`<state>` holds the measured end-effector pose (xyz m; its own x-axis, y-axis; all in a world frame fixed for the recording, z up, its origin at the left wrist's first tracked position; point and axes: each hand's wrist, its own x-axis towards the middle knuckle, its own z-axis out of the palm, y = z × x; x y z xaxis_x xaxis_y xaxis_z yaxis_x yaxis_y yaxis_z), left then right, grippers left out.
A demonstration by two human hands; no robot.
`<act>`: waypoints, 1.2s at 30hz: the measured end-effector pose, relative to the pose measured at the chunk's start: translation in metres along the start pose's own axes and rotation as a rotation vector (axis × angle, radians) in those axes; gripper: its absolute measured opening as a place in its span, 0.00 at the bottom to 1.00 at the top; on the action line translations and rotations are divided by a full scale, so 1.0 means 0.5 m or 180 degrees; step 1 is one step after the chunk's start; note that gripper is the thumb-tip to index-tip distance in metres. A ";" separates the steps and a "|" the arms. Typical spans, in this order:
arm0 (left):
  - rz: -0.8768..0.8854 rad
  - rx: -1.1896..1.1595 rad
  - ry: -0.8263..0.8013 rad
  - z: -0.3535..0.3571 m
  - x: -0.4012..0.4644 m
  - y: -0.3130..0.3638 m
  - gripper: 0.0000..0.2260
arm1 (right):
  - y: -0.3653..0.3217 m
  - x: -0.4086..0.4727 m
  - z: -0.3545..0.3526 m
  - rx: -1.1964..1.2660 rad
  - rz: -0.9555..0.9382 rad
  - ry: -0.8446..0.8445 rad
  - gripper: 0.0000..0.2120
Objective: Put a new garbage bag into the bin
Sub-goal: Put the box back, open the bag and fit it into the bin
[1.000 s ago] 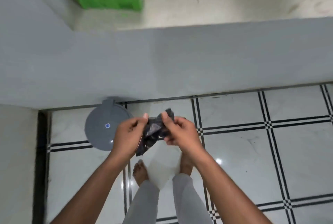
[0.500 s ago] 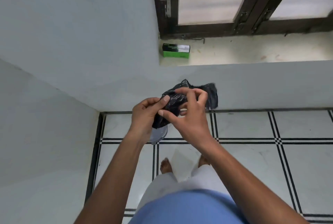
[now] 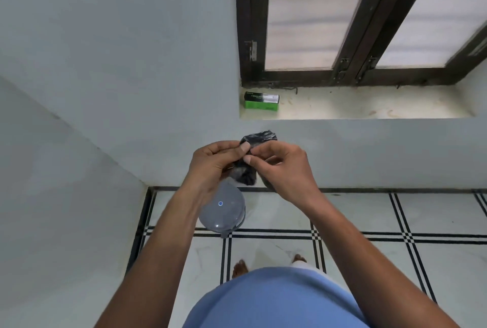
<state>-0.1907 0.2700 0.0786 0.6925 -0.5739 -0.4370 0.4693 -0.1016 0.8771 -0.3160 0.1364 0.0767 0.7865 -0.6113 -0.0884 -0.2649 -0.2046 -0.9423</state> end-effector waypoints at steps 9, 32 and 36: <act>0.0032 -0.0989 0.0356 -0.038 0.015 0.001 0.05 | 0.032 0.015 -0.074 0.0600 0.0745 0.0577 0.05; 0.0571 0.1482 0.0630 -0.059 0.034 -0.006 0.02 | 0.034 0.037 -0.051 -0.1250 0.0178 -0.0536 0.25; 0.0858 0.1937 0.0548 -0.057 0.028 -0.012 0.03 | 0.011 0.019 -0.019 -0.1071 -0.0090 -0.0951 0.35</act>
<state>-0.1683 0.2859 0.0614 0.8427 -0.5111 -0.1690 -0.0880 -0.4405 0.8934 -0.3155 0.1223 0.0740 0.9096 -0.3643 -0.1999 -0.3687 -0.4855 -0.7927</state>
